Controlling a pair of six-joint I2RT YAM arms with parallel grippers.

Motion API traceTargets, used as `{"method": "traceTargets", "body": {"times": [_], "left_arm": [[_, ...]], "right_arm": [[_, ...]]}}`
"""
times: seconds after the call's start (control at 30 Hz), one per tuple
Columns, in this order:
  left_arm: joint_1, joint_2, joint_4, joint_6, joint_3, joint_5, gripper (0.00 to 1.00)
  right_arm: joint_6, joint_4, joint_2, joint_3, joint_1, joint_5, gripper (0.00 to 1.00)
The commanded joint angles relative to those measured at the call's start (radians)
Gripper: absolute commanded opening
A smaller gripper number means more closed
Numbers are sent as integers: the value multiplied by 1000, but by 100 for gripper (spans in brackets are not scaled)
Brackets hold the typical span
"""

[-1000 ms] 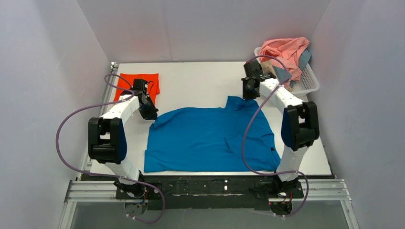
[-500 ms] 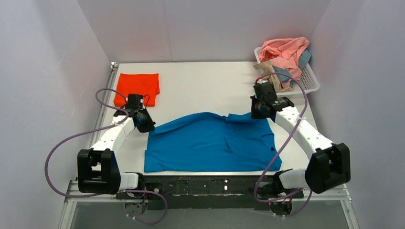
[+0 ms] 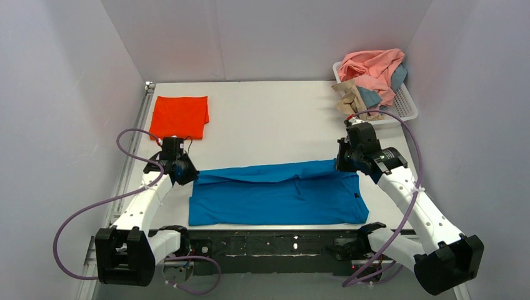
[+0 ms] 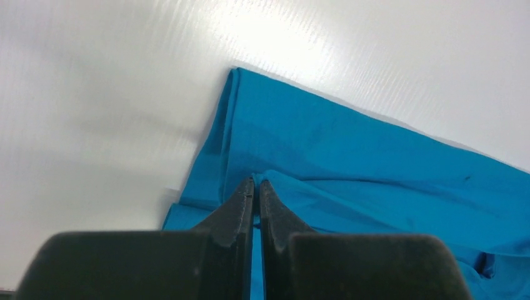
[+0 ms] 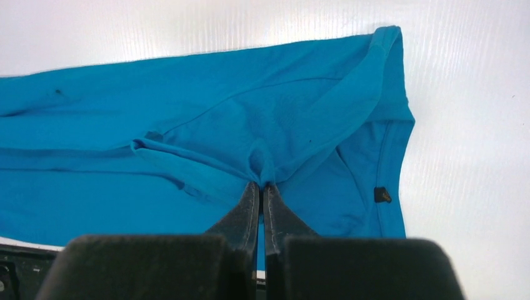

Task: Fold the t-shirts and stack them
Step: Fold the other side of the tshirt into a rectangle

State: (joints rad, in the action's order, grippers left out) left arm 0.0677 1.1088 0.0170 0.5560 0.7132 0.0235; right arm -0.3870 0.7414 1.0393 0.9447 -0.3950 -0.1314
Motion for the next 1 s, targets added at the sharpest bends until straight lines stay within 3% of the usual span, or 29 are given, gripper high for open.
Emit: {"method": "traceTargets", "body": {"times": [0.0, 0.33, 0.73, 0.77, 0.8, 0.97], "left_arm": [[2, -84, -86, 12, -46, 71, 0], [2, -149, -68, 57, -117, 70, 0], [2, -251, 131, 71, -325, 15, 4], [2, -259, 141, 78, -343, 21, 14], [1, -265, 147, 80, -355, 32, 30], [3, -354, 33, 135, -310, 161, 77]], "right_arm": [[-21, 63, -66, -16, -4, 30, 1], [-50, 144, -162, -52, -4, 79, 1], [-207, 223, -171, -156, -4, 16, 1], [-224, 228, -171, -168, -4, 12, 4], [-236, 231, -171, -178, -4, 11, 8], [-364, 320, -203, -226, -4, 10, 48]]}}
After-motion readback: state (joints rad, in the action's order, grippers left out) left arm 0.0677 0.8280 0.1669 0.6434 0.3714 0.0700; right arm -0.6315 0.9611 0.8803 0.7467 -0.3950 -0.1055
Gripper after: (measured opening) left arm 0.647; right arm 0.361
